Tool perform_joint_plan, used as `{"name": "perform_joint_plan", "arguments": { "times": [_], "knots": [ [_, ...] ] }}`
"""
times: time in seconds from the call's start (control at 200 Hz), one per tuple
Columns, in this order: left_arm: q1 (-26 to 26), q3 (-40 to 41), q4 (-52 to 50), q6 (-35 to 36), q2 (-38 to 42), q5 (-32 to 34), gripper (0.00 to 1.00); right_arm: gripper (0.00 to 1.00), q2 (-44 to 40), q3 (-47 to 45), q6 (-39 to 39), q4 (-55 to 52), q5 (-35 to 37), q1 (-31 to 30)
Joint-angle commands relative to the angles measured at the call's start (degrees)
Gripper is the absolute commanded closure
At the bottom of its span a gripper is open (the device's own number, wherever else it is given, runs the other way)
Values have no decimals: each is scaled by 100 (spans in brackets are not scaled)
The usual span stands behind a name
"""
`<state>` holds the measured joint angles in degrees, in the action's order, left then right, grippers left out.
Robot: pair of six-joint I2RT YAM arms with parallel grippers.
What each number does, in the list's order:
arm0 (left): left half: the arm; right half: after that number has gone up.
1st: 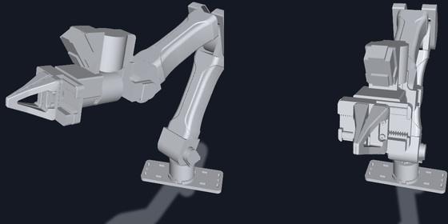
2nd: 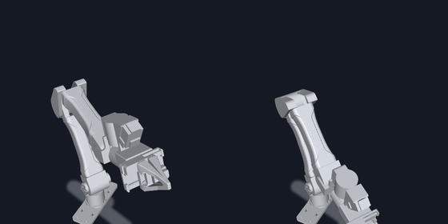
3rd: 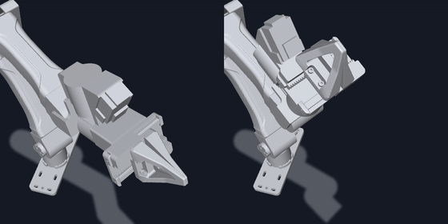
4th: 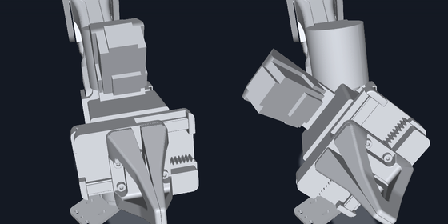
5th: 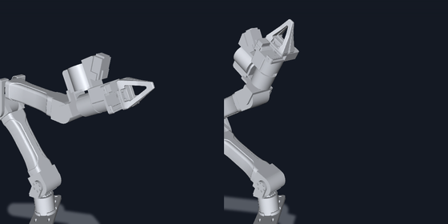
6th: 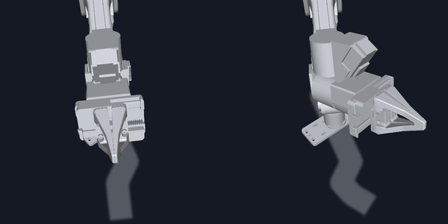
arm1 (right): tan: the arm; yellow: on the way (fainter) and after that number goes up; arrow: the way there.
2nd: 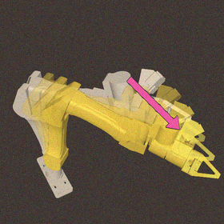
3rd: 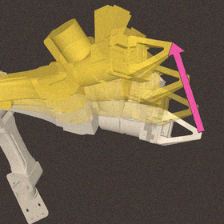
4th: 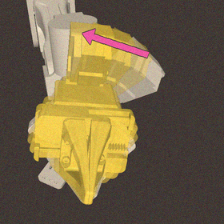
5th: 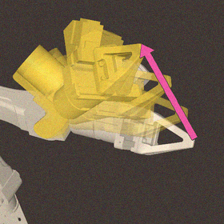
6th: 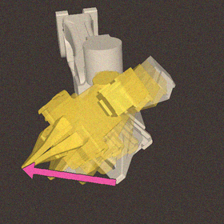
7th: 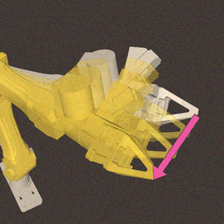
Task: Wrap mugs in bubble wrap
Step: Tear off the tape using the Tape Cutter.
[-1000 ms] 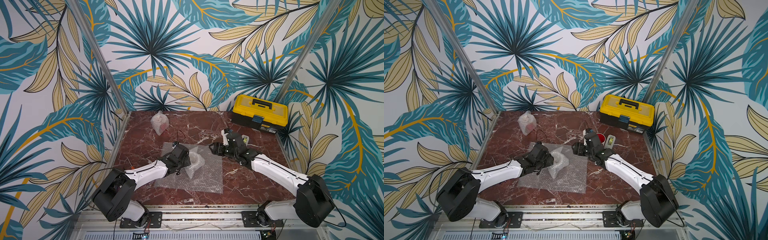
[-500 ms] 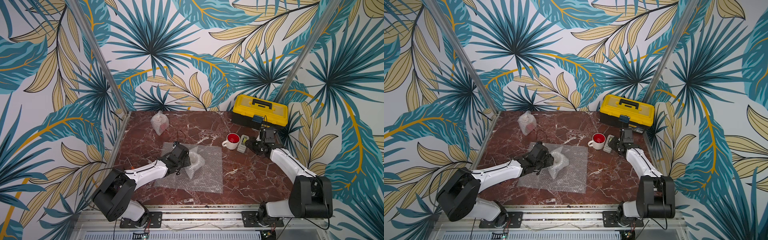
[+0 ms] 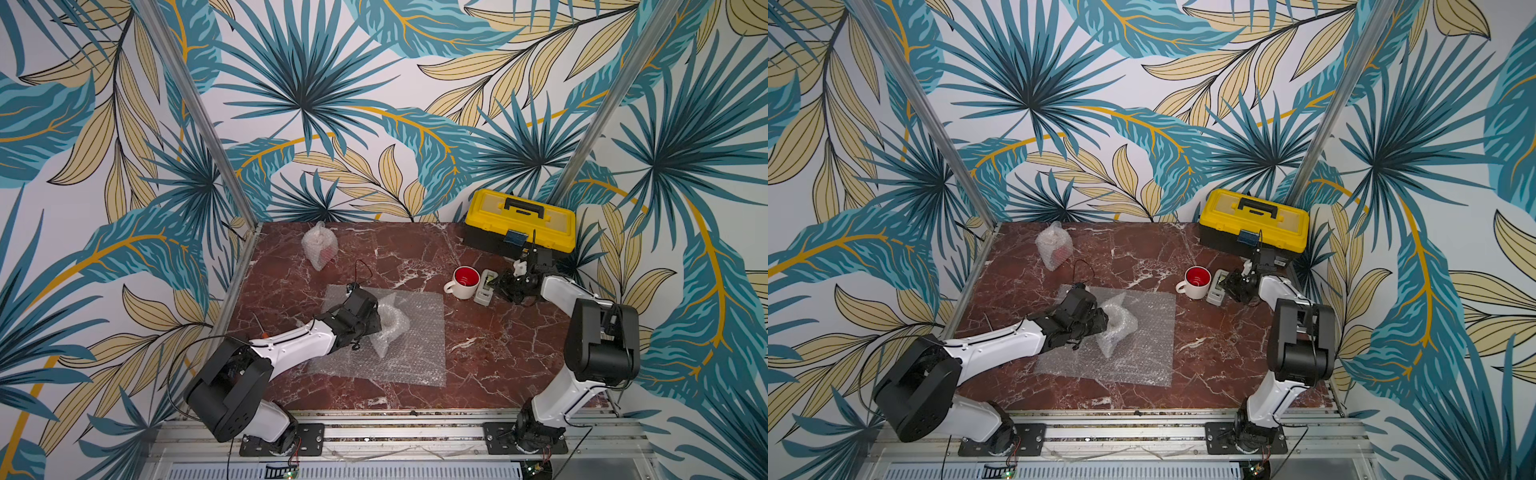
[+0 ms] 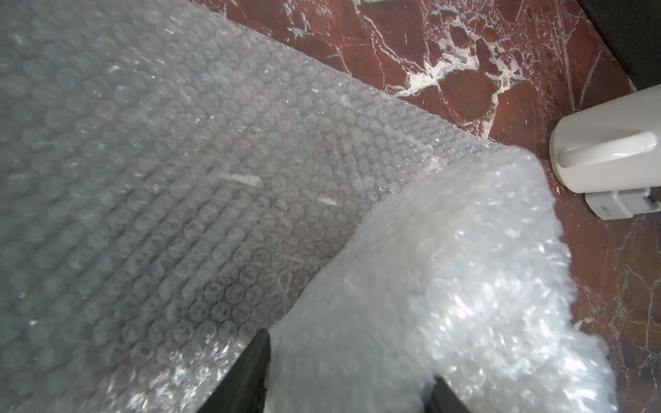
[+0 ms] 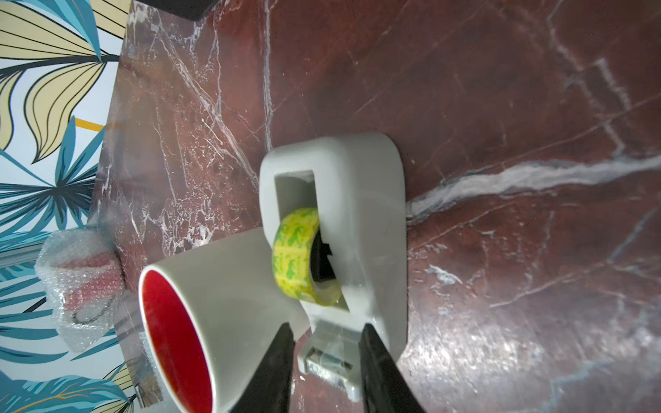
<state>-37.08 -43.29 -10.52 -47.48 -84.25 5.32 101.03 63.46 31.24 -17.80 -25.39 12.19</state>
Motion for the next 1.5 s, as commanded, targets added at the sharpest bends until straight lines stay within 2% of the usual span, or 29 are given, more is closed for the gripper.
{"name": "perform_joint_plan", "arguments": {
  "times": [0.0,0.235,0.686,0.886,1.247,1.497],
  "knots": [
    [9,66,-291,112,-70,35,46,67,159,83,-132,-169,-299,56],
    [-1,66,-292,103,-57,21,46,66,384,70,-83,-128,-690,105],
    [-1,6,-292,115,-123,-24,46,67,463,-333,151,263,-946,194],
    [2,-70,-292,152,-194,-66,46,74,548,-744,593,1156,-1296,319],
    [-5,-26,-292,112,-180,-66,46,100,273,-1095,854,2068,-1657,356],
    [-7,-47,-292,123,-210,-58,46,100,-175,-1608,1323,3243,-2186,356]
  ]
}}
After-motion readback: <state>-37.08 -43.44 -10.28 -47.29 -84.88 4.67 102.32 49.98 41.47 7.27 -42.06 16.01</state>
